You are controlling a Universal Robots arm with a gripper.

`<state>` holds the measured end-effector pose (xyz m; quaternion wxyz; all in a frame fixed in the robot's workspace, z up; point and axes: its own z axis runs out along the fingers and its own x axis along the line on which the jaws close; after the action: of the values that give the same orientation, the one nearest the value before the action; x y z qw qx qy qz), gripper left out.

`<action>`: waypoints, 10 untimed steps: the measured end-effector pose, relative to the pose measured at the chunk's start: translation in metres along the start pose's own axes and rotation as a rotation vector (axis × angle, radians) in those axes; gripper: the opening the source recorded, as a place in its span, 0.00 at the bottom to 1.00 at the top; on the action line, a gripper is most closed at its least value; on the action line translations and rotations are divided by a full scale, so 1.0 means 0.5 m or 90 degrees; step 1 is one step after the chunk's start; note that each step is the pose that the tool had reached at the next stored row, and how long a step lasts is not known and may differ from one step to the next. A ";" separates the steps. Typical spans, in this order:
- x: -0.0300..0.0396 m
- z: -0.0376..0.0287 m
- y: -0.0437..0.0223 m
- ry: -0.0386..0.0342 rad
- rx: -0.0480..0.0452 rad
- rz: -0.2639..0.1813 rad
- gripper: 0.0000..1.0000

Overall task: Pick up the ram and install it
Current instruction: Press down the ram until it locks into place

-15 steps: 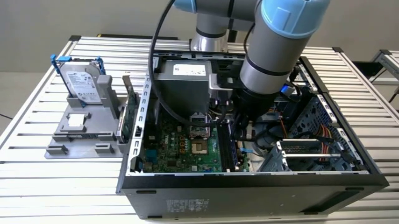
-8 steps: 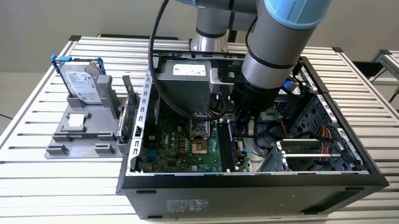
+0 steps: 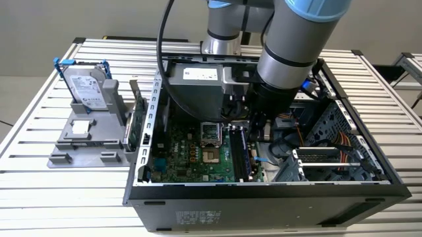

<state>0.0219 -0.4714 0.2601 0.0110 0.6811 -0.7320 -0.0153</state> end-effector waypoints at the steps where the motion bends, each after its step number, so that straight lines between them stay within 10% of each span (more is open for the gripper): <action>1: 0.000 -0.002 0.000 0.0000 -0.0001 0.000 0.00; 10: 0.000 -0.022 0.001 0.0010 -0.0001 0.000 0.00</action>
<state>0.0219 -0.4714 0.2709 0.0117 0.6811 -0.7320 -0.0148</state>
